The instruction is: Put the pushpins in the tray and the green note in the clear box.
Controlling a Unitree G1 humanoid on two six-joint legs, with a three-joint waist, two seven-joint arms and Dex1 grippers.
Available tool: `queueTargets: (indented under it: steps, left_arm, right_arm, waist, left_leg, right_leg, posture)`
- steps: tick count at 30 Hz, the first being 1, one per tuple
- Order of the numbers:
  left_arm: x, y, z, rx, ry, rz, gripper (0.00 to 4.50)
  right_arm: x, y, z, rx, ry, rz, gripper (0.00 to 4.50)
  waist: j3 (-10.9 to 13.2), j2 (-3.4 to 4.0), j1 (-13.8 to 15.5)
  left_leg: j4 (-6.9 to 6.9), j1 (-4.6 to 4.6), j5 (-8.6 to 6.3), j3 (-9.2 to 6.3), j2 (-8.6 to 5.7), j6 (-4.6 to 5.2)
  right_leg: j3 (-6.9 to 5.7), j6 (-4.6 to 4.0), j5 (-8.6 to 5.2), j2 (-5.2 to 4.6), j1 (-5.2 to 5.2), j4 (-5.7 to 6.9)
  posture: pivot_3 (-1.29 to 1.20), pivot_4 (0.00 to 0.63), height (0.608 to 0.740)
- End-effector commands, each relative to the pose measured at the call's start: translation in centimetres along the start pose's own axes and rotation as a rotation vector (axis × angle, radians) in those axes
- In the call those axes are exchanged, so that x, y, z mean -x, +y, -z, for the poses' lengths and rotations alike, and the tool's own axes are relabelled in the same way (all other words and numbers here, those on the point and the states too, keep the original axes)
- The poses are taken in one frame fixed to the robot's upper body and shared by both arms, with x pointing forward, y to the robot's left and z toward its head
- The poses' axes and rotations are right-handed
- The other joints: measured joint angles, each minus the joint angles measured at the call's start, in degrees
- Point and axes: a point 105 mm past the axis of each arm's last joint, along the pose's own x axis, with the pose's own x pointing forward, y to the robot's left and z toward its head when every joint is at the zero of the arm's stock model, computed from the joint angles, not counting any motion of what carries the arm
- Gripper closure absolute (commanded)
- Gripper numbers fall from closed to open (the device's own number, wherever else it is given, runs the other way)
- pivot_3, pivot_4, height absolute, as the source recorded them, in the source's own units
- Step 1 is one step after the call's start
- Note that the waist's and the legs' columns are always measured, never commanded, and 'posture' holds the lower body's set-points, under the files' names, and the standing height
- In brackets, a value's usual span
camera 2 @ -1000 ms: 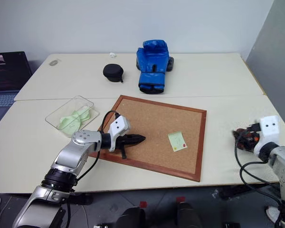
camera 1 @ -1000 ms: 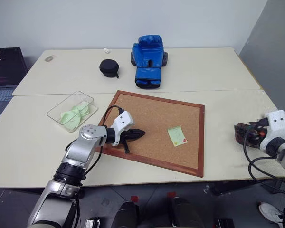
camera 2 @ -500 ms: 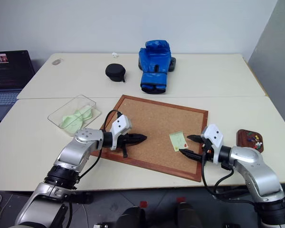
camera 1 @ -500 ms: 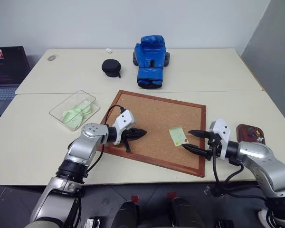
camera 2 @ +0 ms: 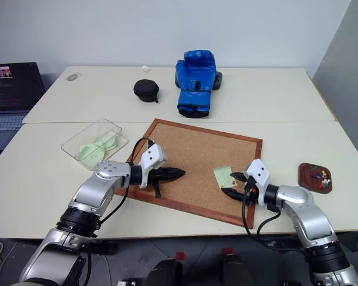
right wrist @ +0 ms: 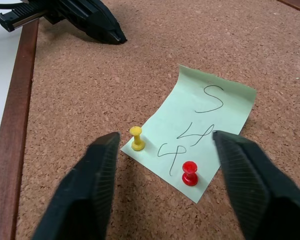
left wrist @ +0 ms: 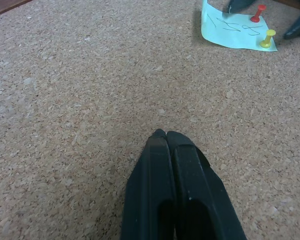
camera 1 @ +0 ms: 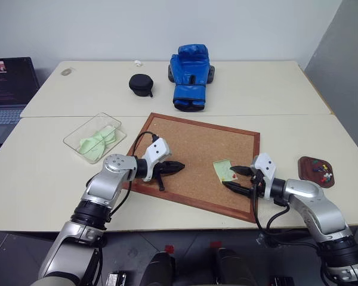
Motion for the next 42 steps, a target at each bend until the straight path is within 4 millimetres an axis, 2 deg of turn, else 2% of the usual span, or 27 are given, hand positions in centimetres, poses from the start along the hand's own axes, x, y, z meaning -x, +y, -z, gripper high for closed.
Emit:
queueTargets:
  steps: [1,9,12,19,29,35,40,42]
  left_arm:
    - [0.1,0.0,0.6,-0.003,0.039,-0.005,4.50]
    - [-0.1,-0.3,0.5,-0.003,0.035,0.005,4.50]
    - [-0.1,-0.3,0.5,-0.003,0.034,0.006,4.50]
    - [-0.2,-0.5,0.3,-0.005,0.031,0.008,4.50]
    - [-0.1,-0.5,0.5,-0.004,0.036,0.006,4.50]
    - [-0.2,-0.5,0.6,-0.003,0.039,0.005,4.50]
    - [-0.2,-0.4,0.6,-0.003,0.038,0.005,4.50]
    - [-0.1,-0.4,0.7,-0.002,0.038,0.003,4.50]
  right_arm:
    - [0.1,-0.3,-1.1,0.036,-0.035,0.003,2.38]
    - [0.7,-0.7,-0.7,0.042,-0.019,0.027,4.02]
    - [0.8,-1.0,-0.6,0.044,-0.013,0.038,4.47]
    - [1.0,-1.0,-1.0,0.059,-0.027,0.034,4.47]
    - [1.8,0.5,-5.3,0.112,-0.166,-0.054,4.47]
    - [2.4,0.6,-6.1,0.121,-0.176,-0.047,4.47]
    - [4.6,-3.1,-5.9,0.057,-0.167,0.192,4.47]
    - [6.9,-5.7,-5.6,0.004,-0.177,0.384,4.47]
  waist:
    - [0.00,0.00,-0.01]
    - [0.00,0.00,-0.01]
    - [0.00,0.00,0.00]
    - [0.00,0.00,-0.01]
    - [0.00,0.00,0.00]
    - [0.00,0.00,0.01]
    - [0.00,0.00,0.04]
    - [0.00,0.00,0.08]
  left_leg:
    - [0.00,0.00,0.00,0.00,0.00,0.00]
    - [0.01,0.00,0.00,0.00,0.00,0.00]
    - [-0.01,-0.02,0.00,-0.03,0.00,0.00]
    - [-0.01,-0.02,0.00,-0.04,0.00,0.00]
    - [-0.01,-0.03,0.00,-0.16,0.00,0.00]
    - [0.00,-0.03,0.00,-0.18,0.00,0.00]
    - [0.00,-0.03,0.00,-0.18,0.00,0.00]
    - [0.00,-0.03,0.00,-0.18,0.00,0.00]
  right_leg:
    - [-0.01,0.00,0.00,0.00,0.00,0.00]
    - [-0.01,0.00,0.00,0.00,0.00,0.01]
    - [-0.04,0.00,0.00,0.00,0.00,0.01]
    - [-0.01,0.00,0.00,-0.01,0.00,-0.01]
    - [-0.03,0.00,0.00,-0.01,-0.01,-0.01]
    - [-0.03,0.00,0.00,-0.01,0.00,-0.01]
    - [-0.01,0.00,0.00,-0.02,0.00,-0.01]
    - [0.00,0.00,0.00,-0.03,0.00,-0.01]
  posture:
    - [0.00,0.150,0.740]
    - [0.00,0.150,0.740]
    - [0.00,0.150,0.740]
    - [0.00,0.150,0.740]
    - [0.00,0.150,0.740]
    - [0.00,0.150,0.740]
    - [0.00,0.150,0.740]
    - [0.00,0.150,0.740]
